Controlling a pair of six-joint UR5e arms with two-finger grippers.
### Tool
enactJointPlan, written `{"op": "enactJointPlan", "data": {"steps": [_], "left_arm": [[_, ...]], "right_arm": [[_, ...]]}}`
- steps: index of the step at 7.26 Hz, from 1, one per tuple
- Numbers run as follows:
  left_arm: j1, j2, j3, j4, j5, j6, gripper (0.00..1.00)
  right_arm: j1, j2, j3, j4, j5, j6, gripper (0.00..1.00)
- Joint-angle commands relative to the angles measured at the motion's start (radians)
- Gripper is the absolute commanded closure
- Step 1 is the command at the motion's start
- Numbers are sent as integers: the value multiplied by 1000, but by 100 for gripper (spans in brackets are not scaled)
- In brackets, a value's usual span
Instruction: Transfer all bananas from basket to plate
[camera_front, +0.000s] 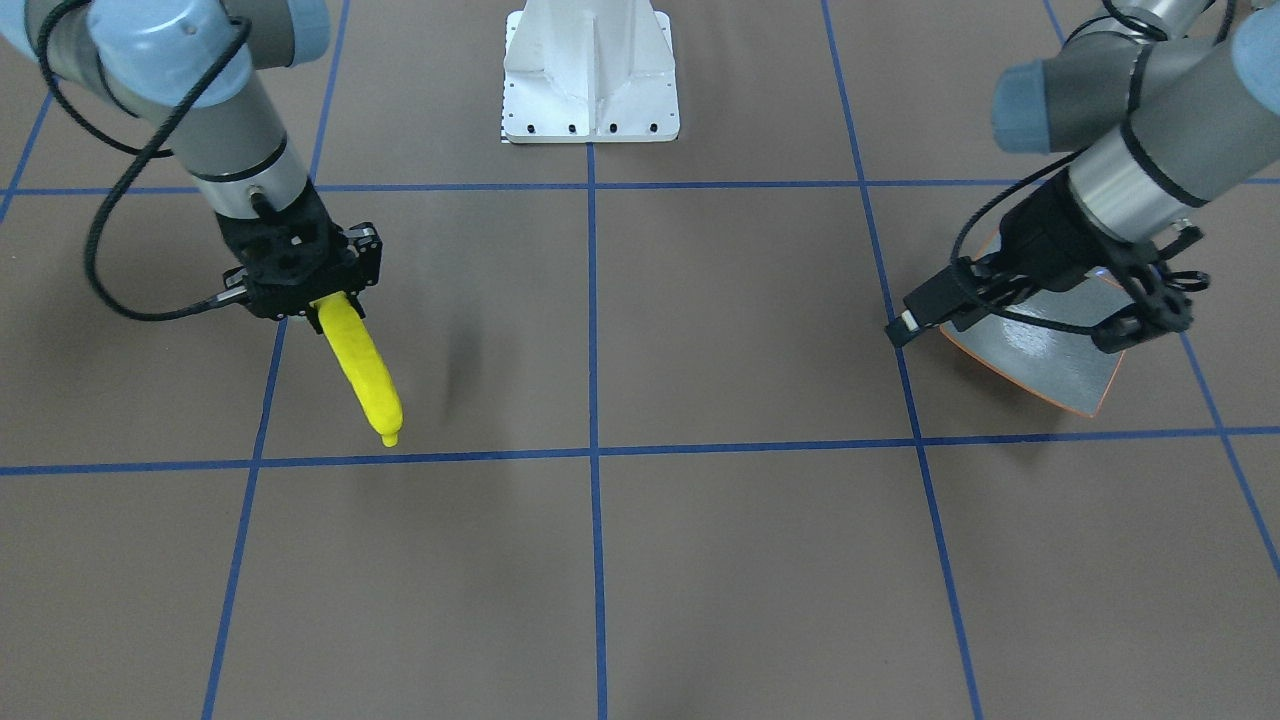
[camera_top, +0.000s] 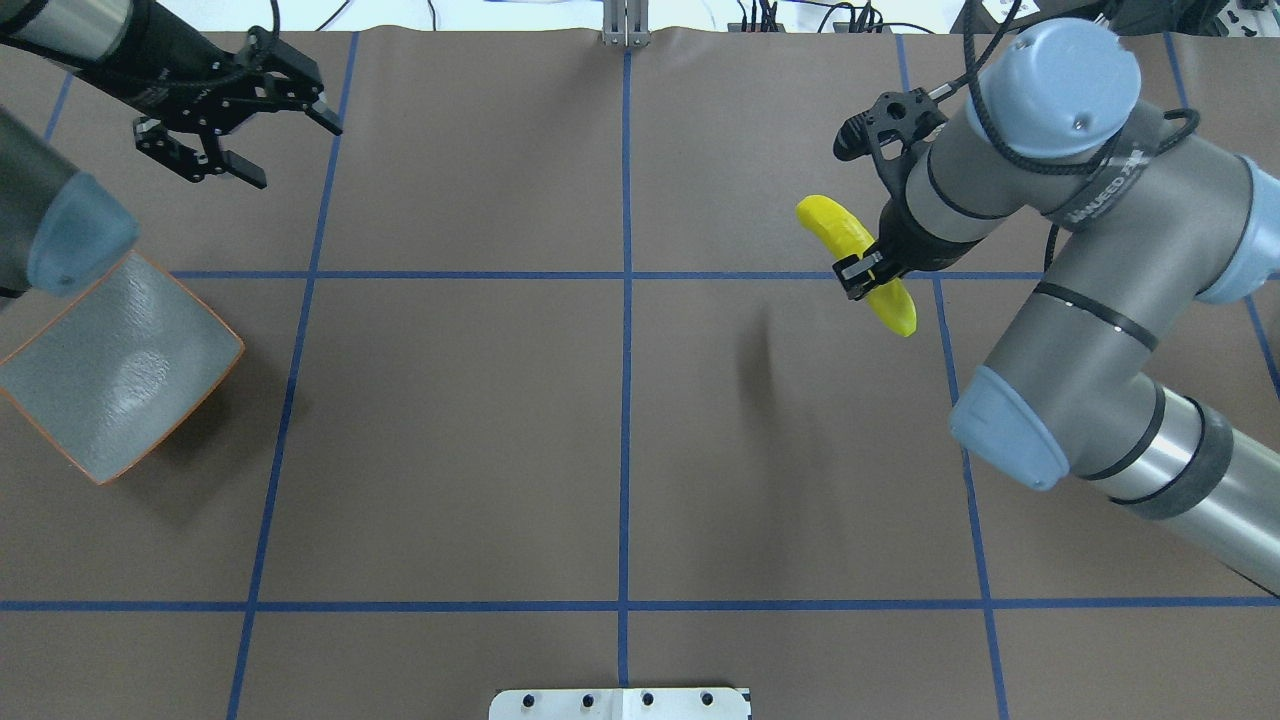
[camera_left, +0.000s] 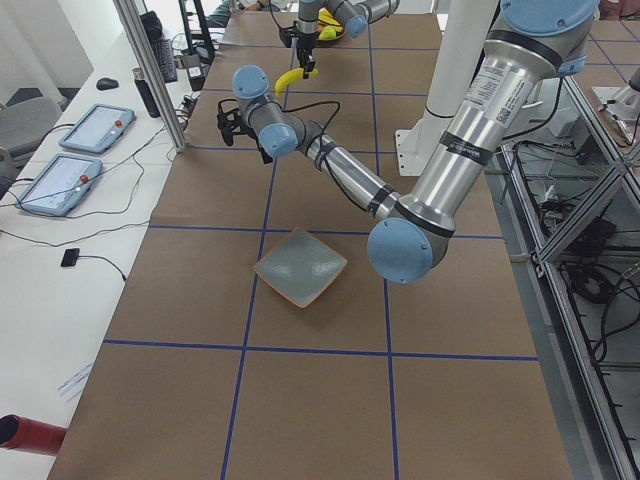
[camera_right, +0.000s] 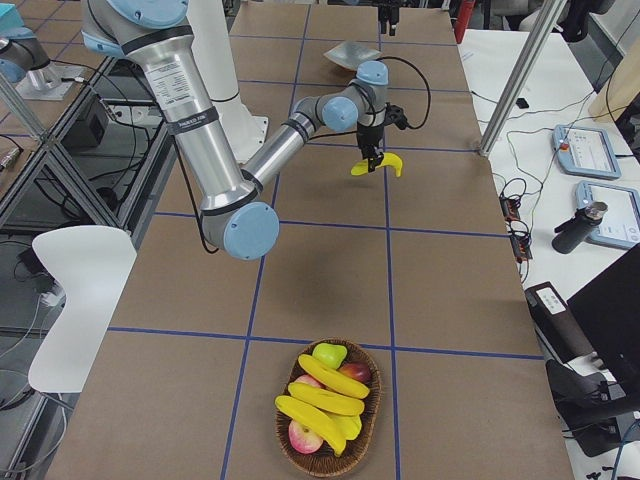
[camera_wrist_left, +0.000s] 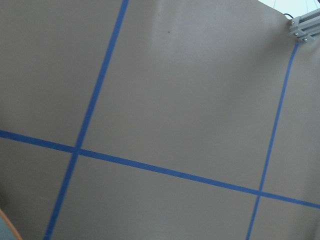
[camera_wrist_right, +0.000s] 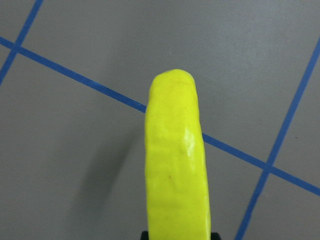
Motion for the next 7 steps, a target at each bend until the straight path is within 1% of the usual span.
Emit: {"op": "enactJointPlan", "data": {"steps": [1, 2, 4, 5, 6, 7], "left_arm": [[113, -87, 14, -10, 22, -152, 0], [124, -121, 23, -11, 29, -187, 0], [129, -129, 25, -39, 31, -201, 0], [134, -136, 27, -77, 33, -246, 0], [140, -144, 43, -167, 52, -310, 0], [158, -144, 71, -288, 112, -373, 0]], "right_arm": [[-80, 58, 15, 6, -55, 129, 100], [-103, 94, 14, 9, -52, 201, 100], [-138, 103, -2, 107, -51, 303, 100], [-146, 103, -3, 152, -49, 350, 100], [-146, 103, -6, 207, -32, 409, 100], [-146, 103, -20, 292, -6, 485, 100]]}}
